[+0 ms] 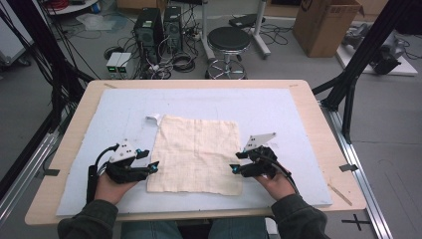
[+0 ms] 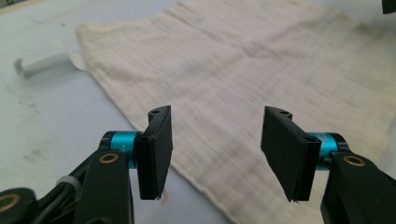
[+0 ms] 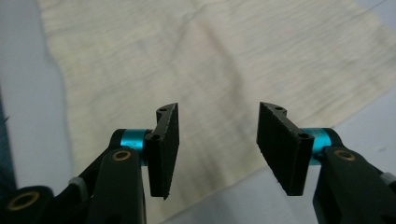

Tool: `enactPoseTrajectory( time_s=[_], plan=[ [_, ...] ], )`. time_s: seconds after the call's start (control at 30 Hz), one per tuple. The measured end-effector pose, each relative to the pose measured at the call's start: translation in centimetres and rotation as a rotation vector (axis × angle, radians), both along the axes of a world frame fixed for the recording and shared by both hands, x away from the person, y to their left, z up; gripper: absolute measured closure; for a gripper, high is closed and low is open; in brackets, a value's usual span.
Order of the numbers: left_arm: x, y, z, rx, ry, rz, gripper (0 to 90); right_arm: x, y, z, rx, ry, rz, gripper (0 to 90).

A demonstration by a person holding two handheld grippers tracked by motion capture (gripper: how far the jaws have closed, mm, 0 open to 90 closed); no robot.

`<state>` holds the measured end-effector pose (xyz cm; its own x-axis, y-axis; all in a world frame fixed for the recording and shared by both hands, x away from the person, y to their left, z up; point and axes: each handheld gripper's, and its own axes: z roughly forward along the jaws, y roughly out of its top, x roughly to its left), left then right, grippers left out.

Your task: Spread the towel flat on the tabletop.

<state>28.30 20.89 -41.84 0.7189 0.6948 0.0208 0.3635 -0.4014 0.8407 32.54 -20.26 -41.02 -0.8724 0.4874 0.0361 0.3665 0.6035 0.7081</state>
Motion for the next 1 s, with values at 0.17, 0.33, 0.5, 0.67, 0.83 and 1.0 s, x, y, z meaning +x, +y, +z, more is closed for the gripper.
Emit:
enactPoseTrajectory(
  time_s=[0.17, 0.33, 0.5, 0.67, 0.83, 1.0],
  plan=[
    [-1.2, -0.3, -0.9, 0.037, 0.031, -0.068, 46.9, -1.1, 0.0, -1.3, -0.029, 0.039, 0.06, 62.7],
    [-1.2, -0.8, -1.7, 0.084, 0.087, -0.13, 57.4, -1.4, 0.1, -2.1, -0.064, 0.062, 0.086, 66.9],
    [-1.1, -1.2, -2.1, 0.109, 0.115, -0.156, 73.3, -1.3, 0.3, -2.1, -0.091, 0.037, 0.086, 83.8],
    [-1.0, -1.9, -2.1, 0.111, 0.11, -0.164, 87.8, -1.0, 0.3, -2.0, -0.086, 0.061, 0.103, 89.1],
    [-1.3, -2.1, -1.8, 0.095, 0.096, -0.188, 88.3, -1.0, -0.2, -1.9, -0.102, 0.053, 0.097, 89.2],
    [-1.6, -1.8, -1.5, 0.077, 0.091, -0.203, 88.4, -1.4, -1.4, -1.6, -0.073, 0.058, 0.086, 89.1]
  ],
)
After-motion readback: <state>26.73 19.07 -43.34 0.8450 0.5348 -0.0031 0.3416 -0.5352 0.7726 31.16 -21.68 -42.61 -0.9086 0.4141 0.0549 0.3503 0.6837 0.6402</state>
